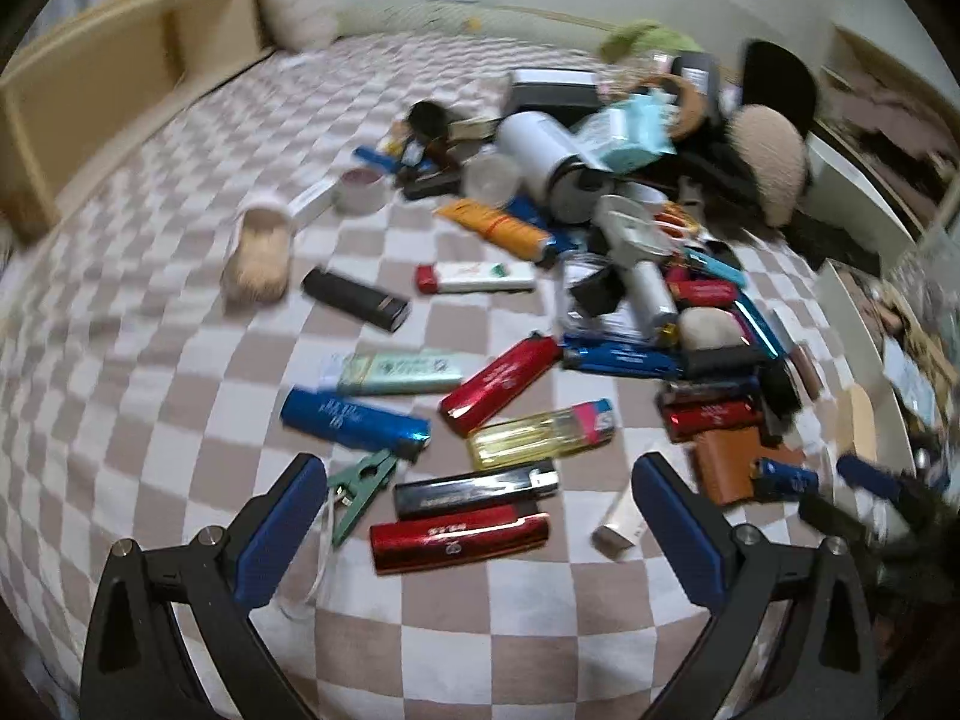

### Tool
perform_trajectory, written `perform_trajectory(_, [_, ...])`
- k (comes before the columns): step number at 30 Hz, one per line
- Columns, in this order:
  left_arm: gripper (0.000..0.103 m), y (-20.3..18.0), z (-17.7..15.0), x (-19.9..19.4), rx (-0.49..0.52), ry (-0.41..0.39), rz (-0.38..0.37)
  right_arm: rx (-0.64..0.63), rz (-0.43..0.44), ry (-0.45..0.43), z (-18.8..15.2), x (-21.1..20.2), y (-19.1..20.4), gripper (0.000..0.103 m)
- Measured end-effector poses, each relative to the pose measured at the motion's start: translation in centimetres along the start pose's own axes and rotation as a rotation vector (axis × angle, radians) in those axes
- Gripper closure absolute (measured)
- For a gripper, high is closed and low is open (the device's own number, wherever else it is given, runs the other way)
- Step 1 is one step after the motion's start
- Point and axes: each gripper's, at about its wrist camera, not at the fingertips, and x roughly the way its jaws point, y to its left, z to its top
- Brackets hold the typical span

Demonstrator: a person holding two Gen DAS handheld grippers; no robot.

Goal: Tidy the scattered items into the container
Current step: 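Move the right tool to the small white carton and close on it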

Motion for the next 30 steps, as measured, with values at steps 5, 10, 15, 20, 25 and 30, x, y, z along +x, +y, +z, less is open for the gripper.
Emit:
perform_trajectory(5, [0.001,1.3,-0.5,0.6,-0.111,0.029,-0.021,-0.163,0.045,0.003,0.2,1.1,3.0,0.021])
perform_trajectory(10, [0.001,2.1,-1.0,0.7,-0.177,0.036,-0.043,-0.306,0.107,0.015,0.5,2.6,5.7,0.021])
perform_trajectory(15, [0.001,3.0,-1.3,1.1,-0.236,0.039,-0.073,-0.405,0.185,0.014,0.9,3.8,7.5,0.021])
perform_trajectory(20, [0.001,3.5,-1.8,1.8,-0.269,0.059,-0.099,-0.442,0.214,0.026,1.6,5.4,8.3,0.021])
perform_trajectory(25, [0.001,4.0,-2.1,2.2,-0.299,0.067,-0.111,-0.458,0.235,0.035,2.0,6.2,8.5,0.021])
perform_trajectory(30, [0.001,4.3,-2.4,2.6,-0.321,0.078,-0.103,-0.513,0.251,0.051,1.7,7.0,9.2,0.021])
